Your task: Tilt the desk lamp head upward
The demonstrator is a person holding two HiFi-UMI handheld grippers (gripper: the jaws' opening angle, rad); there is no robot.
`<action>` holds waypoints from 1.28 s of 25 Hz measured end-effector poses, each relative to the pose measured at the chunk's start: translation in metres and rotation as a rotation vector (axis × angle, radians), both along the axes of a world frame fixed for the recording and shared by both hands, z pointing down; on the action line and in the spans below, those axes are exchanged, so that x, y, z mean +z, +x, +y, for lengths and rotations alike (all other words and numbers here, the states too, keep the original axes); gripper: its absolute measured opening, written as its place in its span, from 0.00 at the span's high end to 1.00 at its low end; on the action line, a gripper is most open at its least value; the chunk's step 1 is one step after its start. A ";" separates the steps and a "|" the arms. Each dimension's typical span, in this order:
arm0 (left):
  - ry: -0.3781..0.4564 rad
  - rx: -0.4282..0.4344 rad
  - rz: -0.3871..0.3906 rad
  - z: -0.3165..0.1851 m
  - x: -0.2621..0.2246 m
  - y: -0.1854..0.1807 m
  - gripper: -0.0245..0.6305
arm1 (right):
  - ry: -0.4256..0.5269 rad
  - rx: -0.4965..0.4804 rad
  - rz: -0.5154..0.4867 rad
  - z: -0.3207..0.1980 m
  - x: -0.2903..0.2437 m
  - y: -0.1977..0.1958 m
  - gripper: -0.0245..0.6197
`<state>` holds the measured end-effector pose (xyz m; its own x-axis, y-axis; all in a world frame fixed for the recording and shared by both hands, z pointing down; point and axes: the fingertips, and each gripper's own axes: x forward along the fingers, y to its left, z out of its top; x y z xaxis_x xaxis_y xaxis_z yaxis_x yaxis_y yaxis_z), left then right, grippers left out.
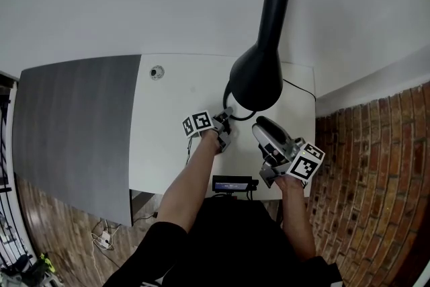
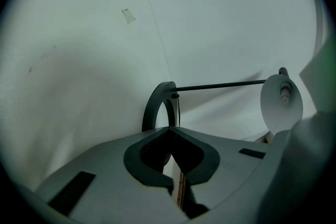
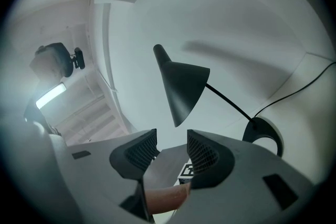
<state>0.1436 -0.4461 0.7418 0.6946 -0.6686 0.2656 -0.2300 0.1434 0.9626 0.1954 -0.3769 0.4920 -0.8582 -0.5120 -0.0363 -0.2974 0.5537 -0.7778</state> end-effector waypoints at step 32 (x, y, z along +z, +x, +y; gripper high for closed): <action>0.003 0.000 -0.004 -0.001 0.007 0.005 0.95 | 0.095 -0.034 -0.195 -0.016 -0.027 -0.014 0.71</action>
<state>0.1488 -0.4475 0.7486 0.6937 -0.6693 0.2662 -0.2340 0.1400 0.9621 0.1811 -0.3928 0.4647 -0.8471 -0.4690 -0.2498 -0.1264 0.6346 -0.7625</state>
